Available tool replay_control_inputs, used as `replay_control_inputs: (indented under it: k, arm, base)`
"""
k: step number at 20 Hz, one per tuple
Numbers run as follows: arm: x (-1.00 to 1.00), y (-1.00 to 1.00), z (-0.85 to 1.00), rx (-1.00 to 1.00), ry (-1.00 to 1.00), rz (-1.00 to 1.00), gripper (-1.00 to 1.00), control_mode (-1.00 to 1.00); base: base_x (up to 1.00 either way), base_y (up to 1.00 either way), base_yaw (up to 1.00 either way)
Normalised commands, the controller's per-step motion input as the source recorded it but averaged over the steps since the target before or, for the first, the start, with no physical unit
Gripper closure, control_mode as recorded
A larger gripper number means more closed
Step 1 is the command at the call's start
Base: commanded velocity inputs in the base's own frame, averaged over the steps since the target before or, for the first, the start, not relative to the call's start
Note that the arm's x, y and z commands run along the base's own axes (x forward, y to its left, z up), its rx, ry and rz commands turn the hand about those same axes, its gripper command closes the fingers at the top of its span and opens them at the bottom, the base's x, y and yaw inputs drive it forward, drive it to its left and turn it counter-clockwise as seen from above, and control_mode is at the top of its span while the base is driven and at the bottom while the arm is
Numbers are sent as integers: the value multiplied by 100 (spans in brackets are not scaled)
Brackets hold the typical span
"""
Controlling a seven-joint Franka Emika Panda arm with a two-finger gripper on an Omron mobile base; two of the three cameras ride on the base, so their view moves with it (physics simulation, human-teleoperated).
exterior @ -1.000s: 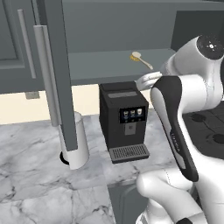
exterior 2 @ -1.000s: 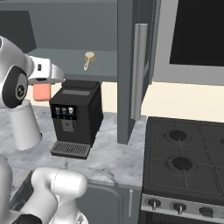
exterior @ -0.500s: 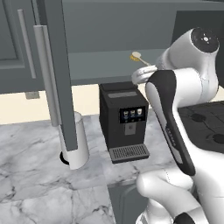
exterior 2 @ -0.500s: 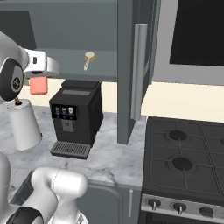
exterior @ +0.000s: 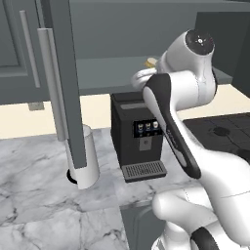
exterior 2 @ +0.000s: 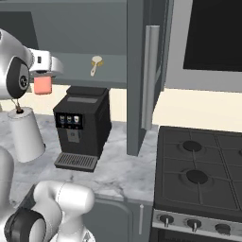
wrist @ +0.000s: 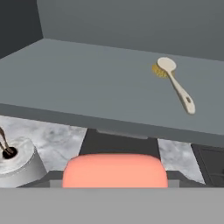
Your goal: Pick up the bar soap and dish brush from the sink, and place them back in the cabinet, and close the cabinet doors.
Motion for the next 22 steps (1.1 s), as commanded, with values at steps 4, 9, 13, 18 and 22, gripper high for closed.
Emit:
replay_control_inputs:
  k: [4,9,13,18,22]
  arm:
    - [59,6,2,0,0,0,100,-100]
    - [73,1,2,0,0,0,100,-100]
    - [67,0,1,0,0,0,100,-100]
    - [55,0,2,0,0,0,100,-100]
    - [47,0,0,0,0,0,100,-100]
  base:
    - [0,0,0]
    - [0,0,0]
    - [0,0,0]
    - [0,0,0]
    - [0,0,0]
